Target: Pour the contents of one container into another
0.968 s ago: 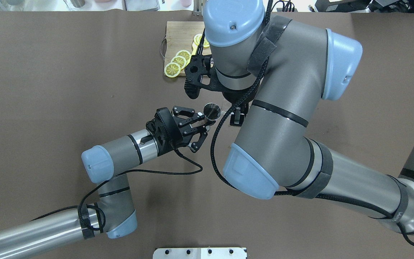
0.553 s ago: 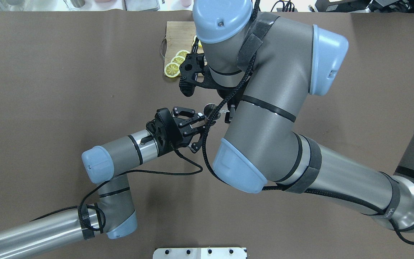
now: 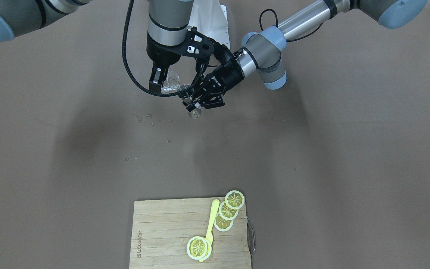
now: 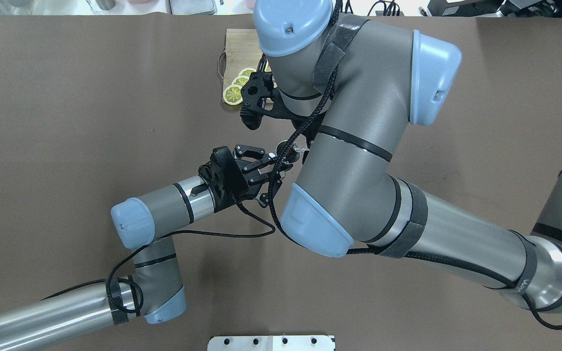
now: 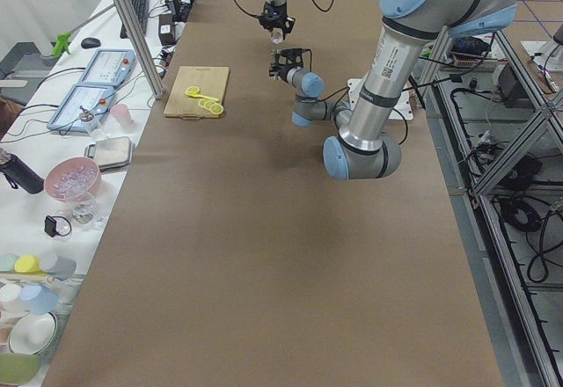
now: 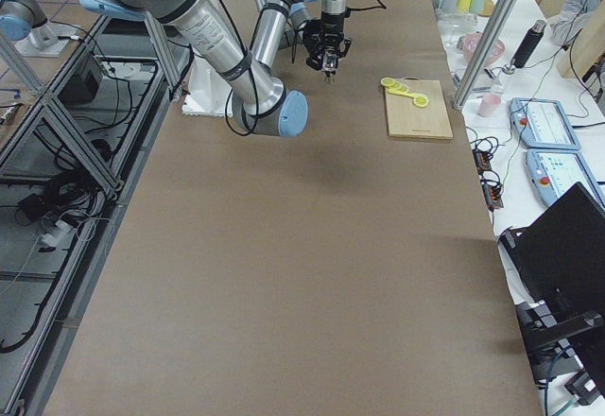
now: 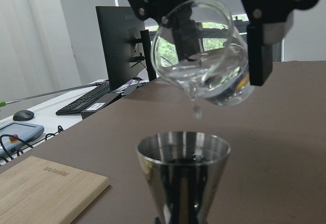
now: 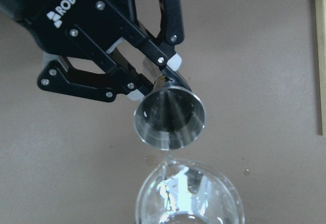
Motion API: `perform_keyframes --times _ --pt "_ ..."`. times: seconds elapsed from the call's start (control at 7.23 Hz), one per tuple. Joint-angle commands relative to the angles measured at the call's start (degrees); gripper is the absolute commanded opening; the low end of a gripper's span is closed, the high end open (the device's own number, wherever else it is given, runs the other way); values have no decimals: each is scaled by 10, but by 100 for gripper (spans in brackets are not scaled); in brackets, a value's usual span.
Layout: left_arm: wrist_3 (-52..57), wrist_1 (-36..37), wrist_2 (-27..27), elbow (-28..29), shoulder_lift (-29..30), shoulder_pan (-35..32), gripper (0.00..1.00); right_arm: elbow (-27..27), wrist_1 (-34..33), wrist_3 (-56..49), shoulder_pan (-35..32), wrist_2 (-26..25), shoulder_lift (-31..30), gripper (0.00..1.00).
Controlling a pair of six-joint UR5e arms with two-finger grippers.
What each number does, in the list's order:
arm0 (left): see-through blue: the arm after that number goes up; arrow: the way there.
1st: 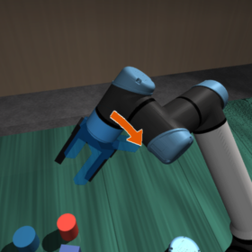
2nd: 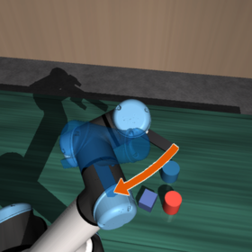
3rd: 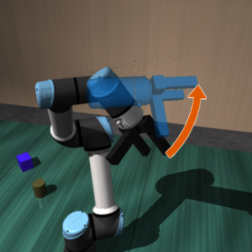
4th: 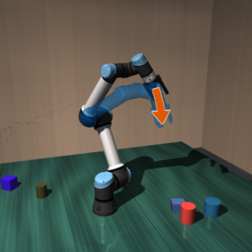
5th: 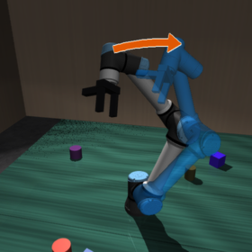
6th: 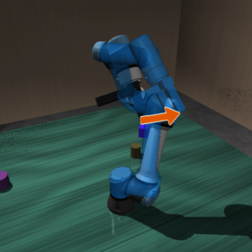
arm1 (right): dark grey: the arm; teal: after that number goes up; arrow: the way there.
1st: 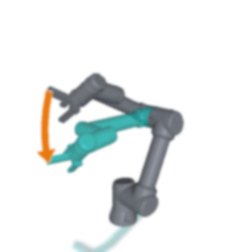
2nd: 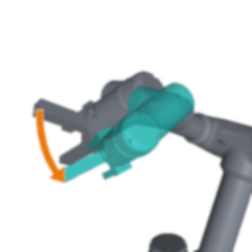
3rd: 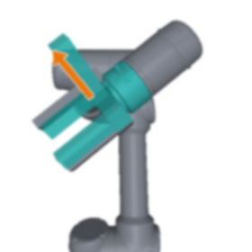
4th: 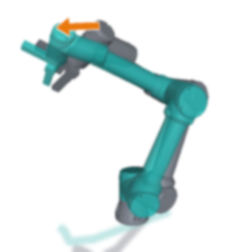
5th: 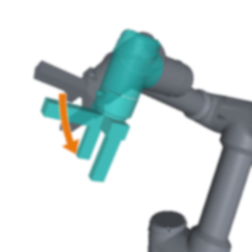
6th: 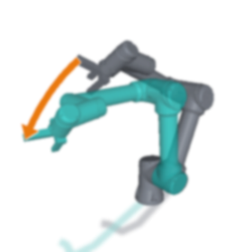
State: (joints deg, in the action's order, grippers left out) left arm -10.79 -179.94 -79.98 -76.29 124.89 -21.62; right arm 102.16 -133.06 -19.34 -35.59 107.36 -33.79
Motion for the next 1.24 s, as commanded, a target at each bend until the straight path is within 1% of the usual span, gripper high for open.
perform_keyframes --times 0.0,0.14,0.41,1.11 --pt "0 0 0 0 0 0 0 0 -17 0 0 -6 9 0" --pt "1 -1 0 0 0 0 0 0 -23 1 0 -7 12 0" --pt "0 -1 0 0 0 0 0 -20 -24 3 3 -11 20 0" --pt "0 -1 0 -1 0 0 0 -34 -23 3 3 -18 29 0"
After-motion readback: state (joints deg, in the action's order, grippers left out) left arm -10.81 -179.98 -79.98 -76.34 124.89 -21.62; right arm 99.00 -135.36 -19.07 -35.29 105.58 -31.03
